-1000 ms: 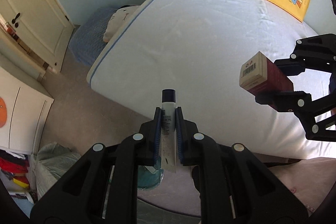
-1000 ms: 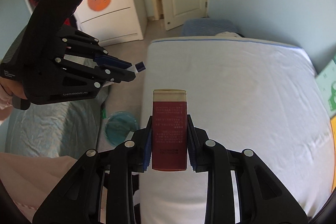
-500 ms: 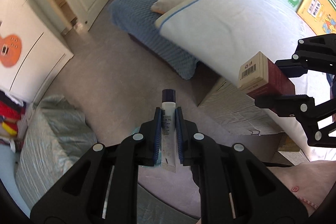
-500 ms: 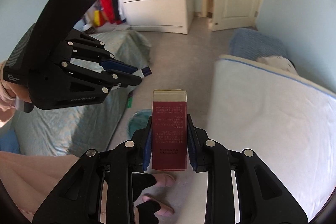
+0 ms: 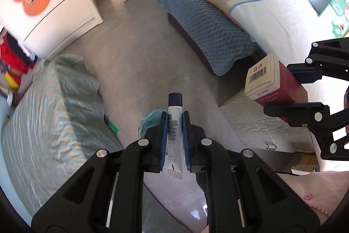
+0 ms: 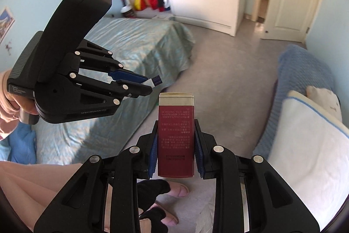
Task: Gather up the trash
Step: 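Carry the white tube and red box over the teal bin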
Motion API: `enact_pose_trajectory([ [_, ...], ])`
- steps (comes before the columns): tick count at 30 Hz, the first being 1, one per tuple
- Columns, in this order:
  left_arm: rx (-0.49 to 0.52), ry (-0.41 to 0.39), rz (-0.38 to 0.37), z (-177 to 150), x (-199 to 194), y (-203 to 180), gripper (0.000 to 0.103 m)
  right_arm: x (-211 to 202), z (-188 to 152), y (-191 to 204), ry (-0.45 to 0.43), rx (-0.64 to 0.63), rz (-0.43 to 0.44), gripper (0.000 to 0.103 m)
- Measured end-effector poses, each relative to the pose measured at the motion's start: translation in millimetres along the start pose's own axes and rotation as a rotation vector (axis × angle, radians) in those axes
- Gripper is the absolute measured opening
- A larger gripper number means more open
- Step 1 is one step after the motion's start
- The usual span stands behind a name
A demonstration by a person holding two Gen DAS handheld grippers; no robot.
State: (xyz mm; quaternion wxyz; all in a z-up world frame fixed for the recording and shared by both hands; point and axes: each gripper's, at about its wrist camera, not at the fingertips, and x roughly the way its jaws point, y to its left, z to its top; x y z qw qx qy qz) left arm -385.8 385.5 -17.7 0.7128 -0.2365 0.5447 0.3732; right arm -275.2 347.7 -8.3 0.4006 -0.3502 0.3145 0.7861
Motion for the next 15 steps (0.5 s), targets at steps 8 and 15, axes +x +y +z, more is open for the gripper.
enact_pose_trajectory([
  [8,-0.121,0.030,0.013,-19,8,34,0.012,32,29,17,0.049,-0.068,0.086,0.029],
  [15,-0.200,0.048,0.017,-29,15,59,0.012,51,47,33,0.079,-0.122,0.133,0.029],
])
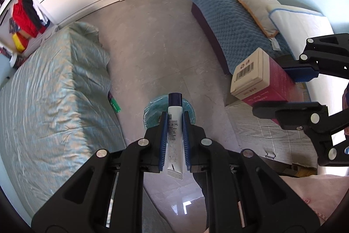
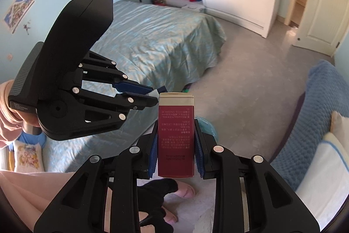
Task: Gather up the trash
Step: 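Carry the white tube and red box over the teal bin, then open both tools to drop the tube and red box into the bin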
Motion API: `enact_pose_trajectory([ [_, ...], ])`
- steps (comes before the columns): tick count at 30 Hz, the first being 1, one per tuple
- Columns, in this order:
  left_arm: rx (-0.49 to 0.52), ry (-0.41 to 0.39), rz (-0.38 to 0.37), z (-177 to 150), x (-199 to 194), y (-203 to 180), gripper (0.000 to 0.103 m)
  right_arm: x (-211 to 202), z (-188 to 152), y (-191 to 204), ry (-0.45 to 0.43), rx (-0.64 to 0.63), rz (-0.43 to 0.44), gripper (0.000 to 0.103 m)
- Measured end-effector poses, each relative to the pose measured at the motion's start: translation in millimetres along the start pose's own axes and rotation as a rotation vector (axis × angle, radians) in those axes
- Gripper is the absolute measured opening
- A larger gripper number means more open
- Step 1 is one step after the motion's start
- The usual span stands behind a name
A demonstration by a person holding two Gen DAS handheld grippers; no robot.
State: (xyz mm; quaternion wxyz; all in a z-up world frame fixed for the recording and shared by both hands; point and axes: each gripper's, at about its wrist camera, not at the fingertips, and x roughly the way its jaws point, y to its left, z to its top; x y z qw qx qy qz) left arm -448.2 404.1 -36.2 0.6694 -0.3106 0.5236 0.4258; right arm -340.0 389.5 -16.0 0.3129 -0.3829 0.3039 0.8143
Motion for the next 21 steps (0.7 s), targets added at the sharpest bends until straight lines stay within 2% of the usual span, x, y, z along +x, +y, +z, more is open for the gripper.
enact_pose_trajectory([
  [2,-0.024,0.004,-0.003,0,4,7,0.013,3,5,2,-0.001,-0.010,0.016,0.030],
  [3,-0.036,0.002,-0.004,-1,5,11,0.017,3,6,2,0.001,-0.012,0.018,0.031],
  [4,-0.051,0.002,0.007,-1,5,15,0.038,5,8,2,-0.002,-0.007,0.015,0.034],
  [5,-0.062,0.002,0.020,-2,6,18,0.052,4,9,0,-0.006,0.002,0.010,0.053],
  [6,-0.068,-0.005,0.029,-2,6,19,0.067,5,11,-1,-0.019,0.006,0.003,0.067],
  [9,-0.073,-0.006,0.034,-3,5,24,0.070,2,15,-6,-0.037,0.012,0.009,0.067],
  [10,-0.078,-0.004,0.039,-2,5,25,0.075,3,15,-7,-0.037,0.016,0.007,0.067],
  [12,-0.091,-0.010,0.029,-2,4,28,0.080,2,16,-10,-0.035,0.020,0.000,0.067],
  [21,-0.044,-0.011,0.040,-1,2,17,0.080,-11,0,-21,-0.052,0.080,-0.040,0.067],
])
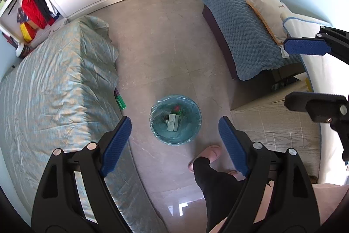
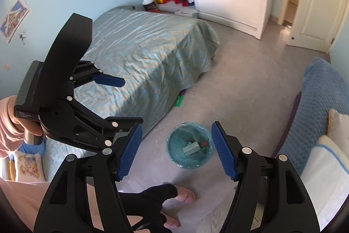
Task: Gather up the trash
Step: 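Open both tools to drop the tube and red box into the bin, then move both open tools back over the bed items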
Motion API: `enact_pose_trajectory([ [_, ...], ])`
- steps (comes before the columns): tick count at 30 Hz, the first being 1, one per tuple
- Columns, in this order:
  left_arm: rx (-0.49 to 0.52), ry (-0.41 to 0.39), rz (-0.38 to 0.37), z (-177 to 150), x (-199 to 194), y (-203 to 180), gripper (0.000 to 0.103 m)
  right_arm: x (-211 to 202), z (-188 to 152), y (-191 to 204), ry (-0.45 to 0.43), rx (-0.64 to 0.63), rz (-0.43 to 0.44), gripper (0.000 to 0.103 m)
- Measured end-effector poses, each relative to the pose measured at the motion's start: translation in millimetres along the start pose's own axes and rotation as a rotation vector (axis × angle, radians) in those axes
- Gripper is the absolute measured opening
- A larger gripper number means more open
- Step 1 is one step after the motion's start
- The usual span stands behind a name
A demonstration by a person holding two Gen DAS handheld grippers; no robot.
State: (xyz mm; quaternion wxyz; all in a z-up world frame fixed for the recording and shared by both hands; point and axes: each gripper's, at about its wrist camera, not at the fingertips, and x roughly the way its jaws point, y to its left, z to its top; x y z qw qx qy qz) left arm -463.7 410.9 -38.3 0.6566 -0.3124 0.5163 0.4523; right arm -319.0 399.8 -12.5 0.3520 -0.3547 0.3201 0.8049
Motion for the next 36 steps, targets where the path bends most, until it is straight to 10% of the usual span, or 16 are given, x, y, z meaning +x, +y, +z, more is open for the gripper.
enact_pose_trajectory([
  [15,0.295,-0.029,-0.054,17,-17,-100,0.096,-76,-93,-44,-0.096,0.287,-0.227,0.078],
  [36,0.885,-0.051,-0.311,-45,-46,-362,0.096,-243,-341,-31,-0.216,0.813,-0.638,0.080],
])
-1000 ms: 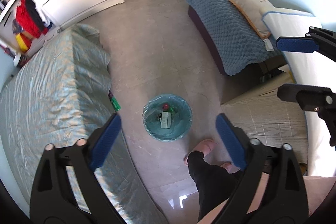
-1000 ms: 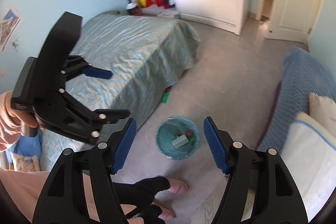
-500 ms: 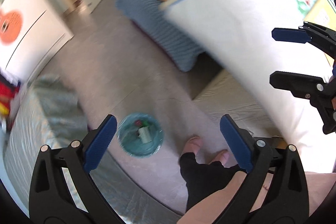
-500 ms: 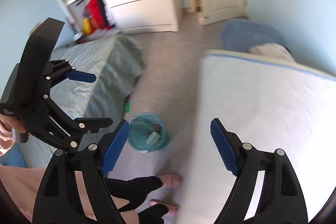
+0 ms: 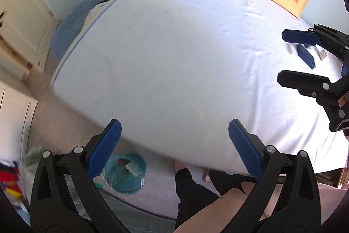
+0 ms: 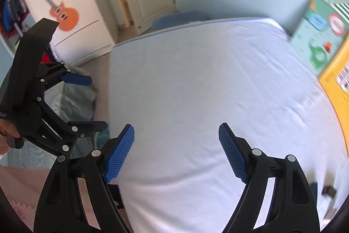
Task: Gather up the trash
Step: 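Move both open tools back over the bed items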
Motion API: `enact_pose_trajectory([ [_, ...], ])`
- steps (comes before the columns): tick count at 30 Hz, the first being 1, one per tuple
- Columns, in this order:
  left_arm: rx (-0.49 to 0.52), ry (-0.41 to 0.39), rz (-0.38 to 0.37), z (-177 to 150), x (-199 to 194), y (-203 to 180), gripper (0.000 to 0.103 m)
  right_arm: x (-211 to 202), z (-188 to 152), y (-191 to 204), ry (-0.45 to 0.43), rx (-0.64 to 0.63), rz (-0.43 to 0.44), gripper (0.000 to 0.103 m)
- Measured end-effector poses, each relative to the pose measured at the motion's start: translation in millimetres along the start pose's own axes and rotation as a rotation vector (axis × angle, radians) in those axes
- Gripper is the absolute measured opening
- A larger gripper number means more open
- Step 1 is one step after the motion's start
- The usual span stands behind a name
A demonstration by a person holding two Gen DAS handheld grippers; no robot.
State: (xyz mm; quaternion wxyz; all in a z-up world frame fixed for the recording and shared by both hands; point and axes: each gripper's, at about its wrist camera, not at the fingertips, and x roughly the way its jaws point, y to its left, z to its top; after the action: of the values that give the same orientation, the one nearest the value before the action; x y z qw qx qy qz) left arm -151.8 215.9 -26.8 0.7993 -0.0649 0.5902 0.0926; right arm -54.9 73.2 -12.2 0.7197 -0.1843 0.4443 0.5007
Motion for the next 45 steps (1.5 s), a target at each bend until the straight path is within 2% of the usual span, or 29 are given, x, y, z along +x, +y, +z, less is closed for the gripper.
enact_pose_trajectory([
  [10,0.216,-0.009,-0.067,38,15,-112,0.096,-53,-79,-87,-0.016,0.195,-0.121,0.080],
  [21,0.351,0.022,-0.122,67,41,-219,0.096,-92,-144,-160,-0.006,0.311,-0.208,0.080],
  [28,0.404,0.048,-0.129,83,57,-267,0.096,-106,-177,-197,0.006,0.364,-0.236,0.080],
  [38,0.423,0.099,-0.100,108,92,-301,0.096,-89,-181,-237,0.038,0.342,-0.204,0.080],
  [45,0.430,0.131,-0.111,128,119,-314,0.096,-67,-176,-259,0.066,0.304,-0.161,0.079],
])
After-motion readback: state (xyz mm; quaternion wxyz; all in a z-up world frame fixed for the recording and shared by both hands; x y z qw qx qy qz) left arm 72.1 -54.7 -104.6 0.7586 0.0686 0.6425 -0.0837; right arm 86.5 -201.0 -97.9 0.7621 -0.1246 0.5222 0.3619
